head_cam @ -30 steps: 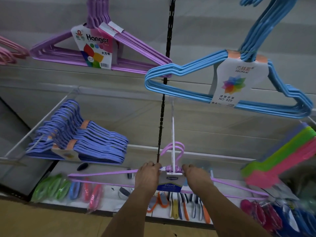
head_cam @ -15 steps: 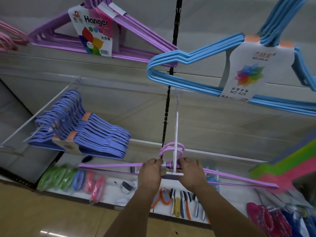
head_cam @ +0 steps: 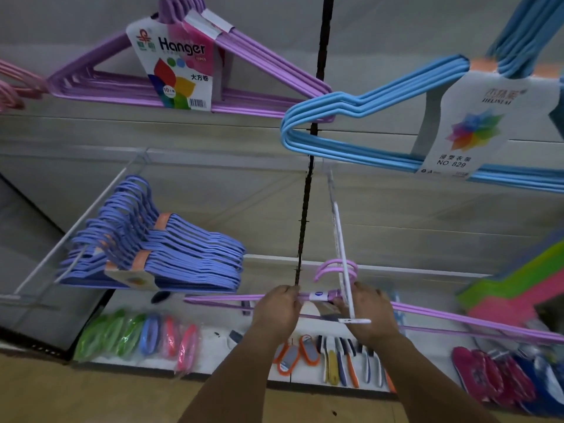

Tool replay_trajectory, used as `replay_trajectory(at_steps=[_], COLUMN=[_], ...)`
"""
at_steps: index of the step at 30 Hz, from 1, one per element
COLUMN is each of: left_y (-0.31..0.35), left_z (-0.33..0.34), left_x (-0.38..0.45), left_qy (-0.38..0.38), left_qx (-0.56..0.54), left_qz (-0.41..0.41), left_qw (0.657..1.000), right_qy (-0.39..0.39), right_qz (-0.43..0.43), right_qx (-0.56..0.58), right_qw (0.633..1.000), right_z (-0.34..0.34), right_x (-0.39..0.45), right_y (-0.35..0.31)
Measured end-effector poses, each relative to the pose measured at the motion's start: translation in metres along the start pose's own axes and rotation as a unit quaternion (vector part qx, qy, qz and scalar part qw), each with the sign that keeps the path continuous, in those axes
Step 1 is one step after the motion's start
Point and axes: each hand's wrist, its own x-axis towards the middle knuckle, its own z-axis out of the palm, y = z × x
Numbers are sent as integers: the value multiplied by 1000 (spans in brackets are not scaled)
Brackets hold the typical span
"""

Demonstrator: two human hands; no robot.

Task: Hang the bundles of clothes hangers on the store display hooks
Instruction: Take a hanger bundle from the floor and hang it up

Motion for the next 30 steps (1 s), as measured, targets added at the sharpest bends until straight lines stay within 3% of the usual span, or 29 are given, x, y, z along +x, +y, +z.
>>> replay_trajectory(at_steps=[5,9,15,19,24,28,30], left_y=[-45,-88,-114,-115,-118,-89,-66], left_z=[-27,-46,-53,-46,-43,-45,-46], left_x=[17,35,56,65,72,75,79], left_qy=[19,-35,-104,-114,-100,-69,-56], left_qx=[130,202,240,232,216,187,146], left_qz=[-68,-139,-155,-152,-154,-79,-19], left_qw=[989,969,952,954,959,977,988], right_qy=[31,85,175,201,222,203,140], right_qz=[42,91,143,152,82,80,129], right_qx=[-10,-19,-10,-30,20,118,178], right_qw=[999,992,974,967,971,969,965], right_z=[-3,3,19,17,20,19,26], right_x=[-6,0,14,25,41,60,76], right_y=[-4,-5,-7,-8,-14,-17,-16])
